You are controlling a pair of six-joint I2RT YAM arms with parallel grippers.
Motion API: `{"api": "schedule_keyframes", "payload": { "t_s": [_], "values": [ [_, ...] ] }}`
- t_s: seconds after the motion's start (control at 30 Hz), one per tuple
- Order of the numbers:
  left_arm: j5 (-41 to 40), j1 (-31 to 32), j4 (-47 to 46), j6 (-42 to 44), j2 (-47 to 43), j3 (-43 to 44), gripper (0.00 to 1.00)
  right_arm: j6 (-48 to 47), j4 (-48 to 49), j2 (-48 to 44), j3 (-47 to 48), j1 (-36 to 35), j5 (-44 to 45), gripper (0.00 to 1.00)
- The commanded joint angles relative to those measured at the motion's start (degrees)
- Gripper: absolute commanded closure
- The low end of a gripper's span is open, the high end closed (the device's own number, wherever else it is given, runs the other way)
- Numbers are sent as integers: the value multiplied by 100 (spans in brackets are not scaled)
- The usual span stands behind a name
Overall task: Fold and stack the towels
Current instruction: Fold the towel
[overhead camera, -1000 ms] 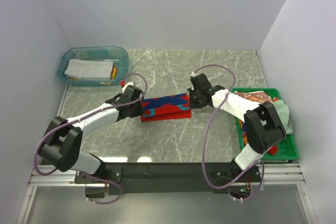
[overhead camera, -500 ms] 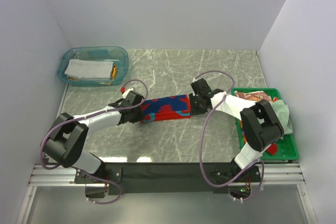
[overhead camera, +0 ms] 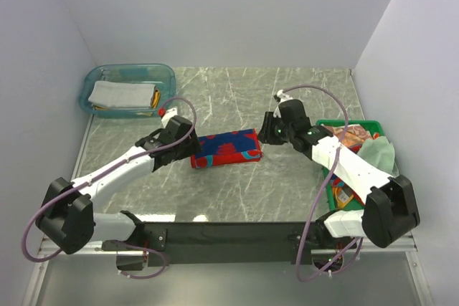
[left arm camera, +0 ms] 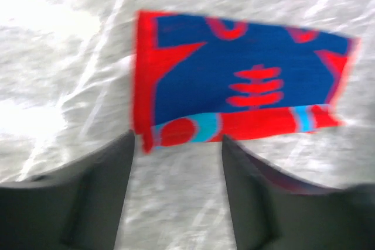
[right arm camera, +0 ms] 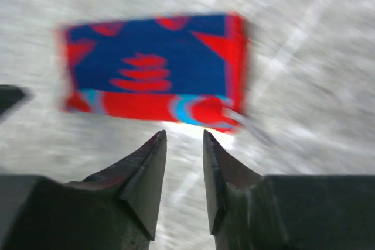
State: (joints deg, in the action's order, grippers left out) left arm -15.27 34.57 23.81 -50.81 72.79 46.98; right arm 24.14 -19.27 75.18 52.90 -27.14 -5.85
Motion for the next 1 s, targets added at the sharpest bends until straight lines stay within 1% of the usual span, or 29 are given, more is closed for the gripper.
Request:
{"api": "schedule_keyframes", "payload": {
  "t_s": [0.0,0.03,0.07,0.13,0.17,0.23,0.33,0.53,0.67,0.77,0.8,0.87,0.9,0.97],
  "values": [
    [225,102,-104,-166,6,373,43,599,1168,-161,-236,-90,-977,64],
    [296,120,-340,-193,59,382,45,879,1728,-144,-411,-108,-1084,65],
    [444,138,-455,-262,190,356,47,1012,1916,-118,-517,-151,-1129,66],
    [542,182,-737,-324,375,303,52,1345,2765,48,-867,-196,-1094,66],
    [560,182,-955,-377,602,268,54,1461,2953,145,-965,-187,-1103,66],
    [569,182,-1062,-395,858,233,58,1698,3444,452,-1211,-196,-1059,66],
    [350,191,-1116,-474,1236,101,64,1989,4025,769,-1641,-187,-945,66],
    [-20,156,-1124,-658,1501,-382,66,2507,4308,1060,-2327,-143,-690,66],
    [-134,129,-1090,-781,1545,-646,66,2754,4326,947,-2715,-29,-549,67],
    [-336,120,-975,-782,1414,-681,62,2693,3914,674,-2794,-2,-225,67],
    [-380,120,-923,-773,1369,-655,57,2614,3835,604,-2786,-2,-154,68],
    [-424,120,-843,-729,1212,-577,51,2508,3764,376,-2751,7,-206,68],
    [-407,120,-843,-703,1150,-550,45,2377,3790,297,-2681,15,-259,68],
    [-355,129,-861,-650,957,-427,40,2297,3886,129,-2566,-2,-513,66]
  ]
}}
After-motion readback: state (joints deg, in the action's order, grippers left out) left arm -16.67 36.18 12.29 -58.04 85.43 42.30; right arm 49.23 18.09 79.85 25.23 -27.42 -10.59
